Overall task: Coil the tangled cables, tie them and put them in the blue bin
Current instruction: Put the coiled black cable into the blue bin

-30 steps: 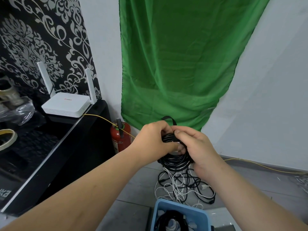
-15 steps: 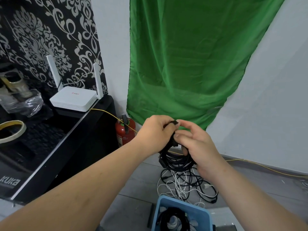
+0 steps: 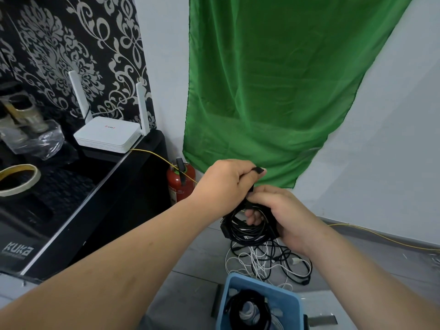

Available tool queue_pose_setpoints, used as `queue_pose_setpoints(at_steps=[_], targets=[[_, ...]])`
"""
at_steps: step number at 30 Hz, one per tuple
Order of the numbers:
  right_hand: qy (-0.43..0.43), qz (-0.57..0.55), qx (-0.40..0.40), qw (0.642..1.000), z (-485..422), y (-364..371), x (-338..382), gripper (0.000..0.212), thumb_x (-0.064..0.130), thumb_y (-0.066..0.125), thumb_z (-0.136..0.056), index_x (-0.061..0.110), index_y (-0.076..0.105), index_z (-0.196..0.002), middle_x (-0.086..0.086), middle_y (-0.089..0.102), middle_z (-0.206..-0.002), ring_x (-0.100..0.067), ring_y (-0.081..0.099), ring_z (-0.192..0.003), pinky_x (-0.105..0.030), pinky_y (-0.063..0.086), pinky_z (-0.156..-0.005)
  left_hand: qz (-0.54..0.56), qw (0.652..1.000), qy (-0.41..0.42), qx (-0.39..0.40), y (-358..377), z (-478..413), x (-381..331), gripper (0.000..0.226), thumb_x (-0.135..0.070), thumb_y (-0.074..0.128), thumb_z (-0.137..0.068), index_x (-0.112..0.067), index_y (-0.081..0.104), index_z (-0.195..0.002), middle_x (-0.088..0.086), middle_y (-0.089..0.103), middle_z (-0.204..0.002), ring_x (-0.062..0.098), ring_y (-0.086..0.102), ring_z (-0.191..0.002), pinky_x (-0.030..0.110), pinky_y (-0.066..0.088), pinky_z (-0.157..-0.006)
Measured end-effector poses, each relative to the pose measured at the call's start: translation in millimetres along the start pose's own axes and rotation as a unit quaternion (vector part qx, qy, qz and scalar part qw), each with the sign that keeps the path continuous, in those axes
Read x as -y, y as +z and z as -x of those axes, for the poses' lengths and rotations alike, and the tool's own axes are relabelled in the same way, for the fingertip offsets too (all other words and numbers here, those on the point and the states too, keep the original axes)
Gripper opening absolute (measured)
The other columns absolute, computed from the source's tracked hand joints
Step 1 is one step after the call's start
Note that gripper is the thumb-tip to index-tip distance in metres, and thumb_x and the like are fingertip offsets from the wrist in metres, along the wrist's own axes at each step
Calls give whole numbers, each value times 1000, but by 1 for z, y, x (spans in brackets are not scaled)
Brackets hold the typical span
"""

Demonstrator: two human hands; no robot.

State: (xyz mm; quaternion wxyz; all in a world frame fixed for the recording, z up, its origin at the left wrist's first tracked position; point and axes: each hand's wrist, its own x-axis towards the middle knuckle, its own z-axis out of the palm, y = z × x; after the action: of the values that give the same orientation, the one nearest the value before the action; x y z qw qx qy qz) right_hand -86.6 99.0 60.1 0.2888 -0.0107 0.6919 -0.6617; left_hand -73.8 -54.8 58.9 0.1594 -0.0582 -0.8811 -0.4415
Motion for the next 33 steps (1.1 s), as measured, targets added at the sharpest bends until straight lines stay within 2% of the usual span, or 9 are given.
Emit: queue_pose_setpoints(at_steps=[5,9,13,18,22,25,29,31,33], targets=[[-13,-32,-22,999,-2,-2,1,8,-2,63,-88,6,61,-88,-13,60,-67,-18,58,-53,-27,46,-52,-4,1000,26,9,1,-1,-2,34,-30,63,-100,-15,62,-69,-6,56,-63,11,54,-64,31,45,-62],[-29,-59,-39,997,-4,-6,5,15,-2,61,-87,10,67,-91,-7,64,-68,-16,58,-56,-28,39,-52,3,999,51,16,3,-2,-1,25,-27,64,-99,-17,70,-77,-7,60,-72,12,60,-70,38,51,-69],[-21,-61,-55,996,-3,-11,7,15,-1,59,-92,13,60,-85,-9,59,-61,-14,50,-45,-29,34,-50,52,996,41,55,3,-2,4,7,-19,73,-91,-17,80,-89,2,68,-87,16,67,-82,42,54,-80],[-25,-80,-56,995,-6,-14,3,24,-3,52,-96,16,57,-82,-13,58,-62,-15,41,-44,-29,36,-50,108,988,9,111,-3,1,3,40,-1,83,-75,-17,77,-111,3,66,-104,16,73,-95,42,59,-93],[-26,-99,-31,994,-4,-14,5,17,2,63,-94,16,63,-85,-12,60,-67,-14,41,-47,-29,35,-54,83,992,-15,92,-7,2,-3,40,-6,87,-75,-23,75,-110,-2,67,-102,14,70,-94,34,57,-91],[-34,-79,-16,996,-1,-15,6,24,1,64,-91,20,66,-76,-10,57,-65,-17,43,-48,-32,35,-55,102,990,-37,91,-10,3,-4,36,-7,87,-76,-27,75,-103,0,70,-100,18,71,-89,33,59,-87],[-60,-38,-8,997,2,-13,7,22,-4,55,-94,12,61,-80,-15,60,-66,-22,49,-47,-24,38,-44,99,989,-59,92,-10,4,-1,31,-5,83,-78,-26,74,-100,1,72,-95,26,72,-82,31,58,-77],[-71,-28,-1,997,2,-13,6,21,4,49,-103,11,55,-84,-17,62,-71,-25,54,-48,-26,42,-45,97,990,-60,88,-8,4,0,27,-4,80,-81,-23,74,-99,2,72,-92,28,72,-79,32,57,-74],[-68,-33,9,997,3,-11,5,19,11,46,-107,10,52,-89,-20,62,-74,-26,59,-50,-28,45,-49,99,991,-57,76,-8,5,3,20,-6,79,-83,-22,75,-93,2,74,-89,27,74,-77,41,60,-77]])
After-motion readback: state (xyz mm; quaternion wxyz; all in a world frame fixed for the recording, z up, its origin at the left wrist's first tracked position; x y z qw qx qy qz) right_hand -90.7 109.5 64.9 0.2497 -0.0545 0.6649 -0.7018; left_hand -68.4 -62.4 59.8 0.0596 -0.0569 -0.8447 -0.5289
